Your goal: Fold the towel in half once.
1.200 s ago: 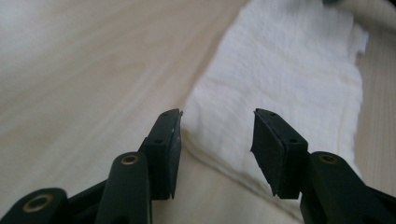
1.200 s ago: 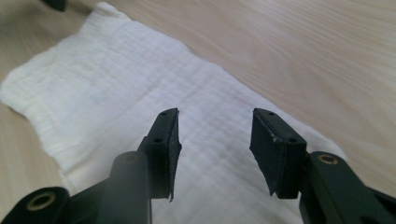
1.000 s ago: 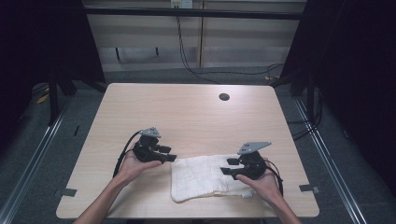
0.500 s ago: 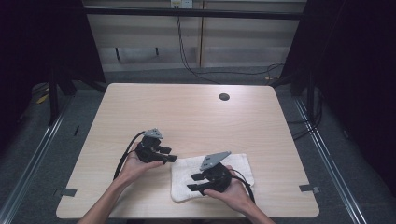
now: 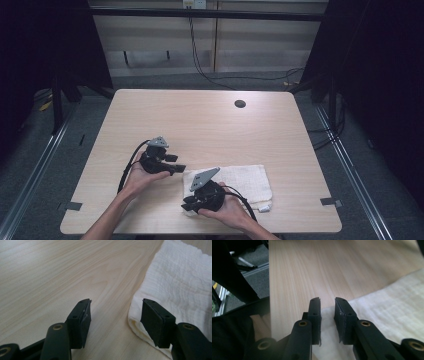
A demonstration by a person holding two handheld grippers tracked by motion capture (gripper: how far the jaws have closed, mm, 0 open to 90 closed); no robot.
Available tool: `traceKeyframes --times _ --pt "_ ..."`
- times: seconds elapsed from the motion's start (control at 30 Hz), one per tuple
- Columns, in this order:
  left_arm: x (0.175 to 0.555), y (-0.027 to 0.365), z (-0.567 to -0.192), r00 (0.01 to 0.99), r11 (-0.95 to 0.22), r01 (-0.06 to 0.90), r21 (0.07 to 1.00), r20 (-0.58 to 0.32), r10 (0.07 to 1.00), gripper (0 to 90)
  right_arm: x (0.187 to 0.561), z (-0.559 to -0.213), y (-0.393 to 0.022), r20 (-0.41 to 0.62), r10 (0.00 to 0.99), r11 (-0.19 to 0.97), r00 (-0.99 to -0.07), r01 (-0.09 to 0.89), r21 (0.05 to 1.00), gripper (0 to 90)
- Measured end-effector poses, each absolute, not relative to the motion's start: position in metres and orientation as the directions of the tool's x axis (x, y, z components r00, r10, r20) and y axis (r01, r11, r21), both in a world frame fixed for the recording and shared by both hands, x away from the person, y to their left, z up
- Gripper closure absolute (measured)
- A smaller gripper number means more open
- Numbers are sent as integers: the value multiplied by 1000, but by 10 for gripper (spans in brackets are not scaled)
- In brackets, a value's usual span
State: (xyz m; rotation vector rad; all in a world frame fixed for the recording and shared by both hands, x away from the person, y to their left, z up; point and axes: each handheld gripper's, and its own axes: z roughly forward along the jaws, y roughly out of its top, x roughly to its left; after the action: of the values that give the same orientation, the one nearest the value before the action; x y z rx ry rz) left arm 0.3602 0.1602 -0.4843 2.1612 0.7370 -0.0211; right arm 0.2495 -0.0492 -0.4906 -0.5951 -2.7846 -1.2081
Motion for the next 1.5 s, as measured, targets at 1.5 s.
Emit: traceKeyframes --times 1.5 --pt "351 145 -498 853 -549 502 668 -277 443 450 245 -500 -50 133 333 624 -934 324 711 827"
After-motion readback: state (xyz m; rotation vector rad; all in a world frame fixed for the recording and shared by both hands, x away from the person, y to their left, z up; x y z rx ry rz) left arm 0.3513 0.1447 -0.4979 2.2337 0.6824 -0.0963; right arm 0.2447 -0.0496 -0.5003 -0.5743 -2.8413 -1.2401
